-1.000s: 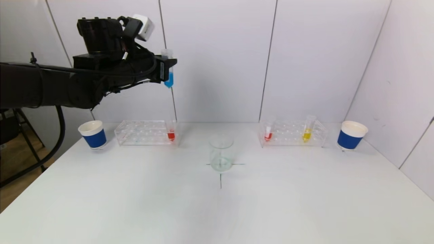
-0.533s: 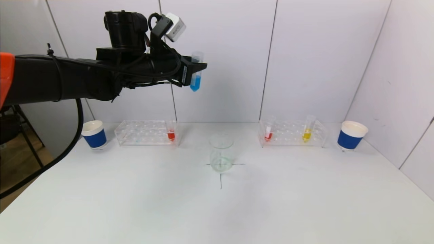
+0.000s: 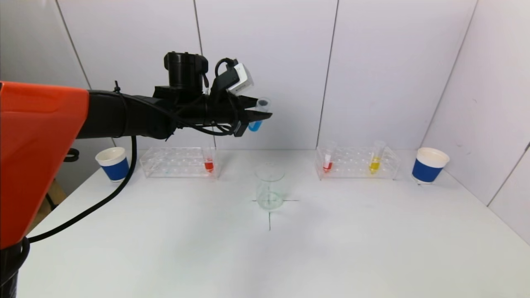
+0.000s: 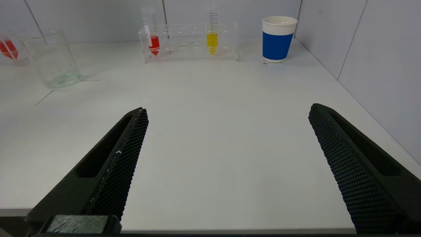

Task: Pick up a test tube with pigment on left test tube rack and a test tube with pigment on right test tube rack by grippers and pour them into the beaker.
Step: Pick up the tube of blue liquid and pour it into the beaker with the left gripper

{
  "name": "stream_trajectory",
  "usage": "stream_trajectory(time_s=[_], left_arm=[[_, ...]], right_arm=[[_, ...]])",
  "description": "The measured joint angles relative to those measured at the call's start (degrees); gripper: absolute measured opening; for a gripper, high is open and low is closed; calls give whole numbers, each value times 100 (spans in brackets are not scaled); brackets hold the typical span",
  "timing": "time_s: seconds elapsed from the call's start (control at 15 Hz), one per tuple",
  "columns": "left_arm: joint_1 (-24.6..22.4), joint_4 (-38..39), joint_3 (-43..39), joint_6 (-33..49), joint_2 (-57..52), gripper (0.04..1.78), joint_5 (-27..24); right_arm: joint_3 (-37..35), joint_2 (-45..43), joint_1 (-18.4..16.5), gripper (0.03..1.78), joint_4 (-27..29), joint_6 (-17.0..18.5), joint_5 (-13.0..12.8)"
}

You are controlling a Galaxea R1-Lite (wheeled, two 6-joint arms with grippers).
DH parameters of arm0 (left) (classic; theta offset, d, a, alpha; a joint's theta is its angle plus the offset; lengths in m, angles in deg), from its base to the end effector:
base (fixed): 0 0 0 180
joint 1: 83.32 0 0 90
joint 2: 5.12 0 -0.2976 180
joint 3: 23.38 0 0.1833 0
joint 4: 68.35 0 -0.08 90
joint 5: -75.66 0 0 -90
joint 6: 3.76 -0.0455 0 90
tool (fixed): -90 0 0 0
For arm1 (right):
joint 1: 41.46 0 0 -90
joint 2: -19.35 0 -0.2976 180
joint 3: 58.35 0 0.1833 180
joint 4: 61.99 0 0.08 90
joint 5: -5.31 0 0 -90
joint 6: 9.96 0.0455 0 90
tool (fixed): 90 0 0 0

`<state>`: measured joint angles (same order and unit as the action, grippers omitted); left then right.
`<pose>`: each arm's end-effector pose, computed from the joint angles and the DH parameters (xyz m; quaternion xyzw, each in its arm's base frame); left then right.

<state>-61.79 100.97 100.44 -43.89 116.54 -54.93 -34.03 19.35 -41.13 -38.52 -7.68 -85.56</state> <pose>0.4102 -0.1937 0.2432 0.2815 -0.1077 -0.5084 0.8066 -0.0051 -0.0007 0.0774 0.0200 -0.0075 -0.0046 0.9998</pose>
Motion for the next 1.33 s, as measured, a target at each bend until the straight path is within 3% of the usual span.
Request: stream_trajectory(time_s=[0.33, 0.73, 1.33], left_arm=[[-54, -20, 24, -1017, 286, 45, -692], [-61, 160, -66, -2287, 447, 45, -811], [-210, 805, -193, -2984, 747, 45, -1018]], right_arm=[[0, 0, 0, 177, 0, -2, 0], [0, 0, 0, 177, 0, 0, 2], [0, 0, 0, 177, 0, 0, 0]])
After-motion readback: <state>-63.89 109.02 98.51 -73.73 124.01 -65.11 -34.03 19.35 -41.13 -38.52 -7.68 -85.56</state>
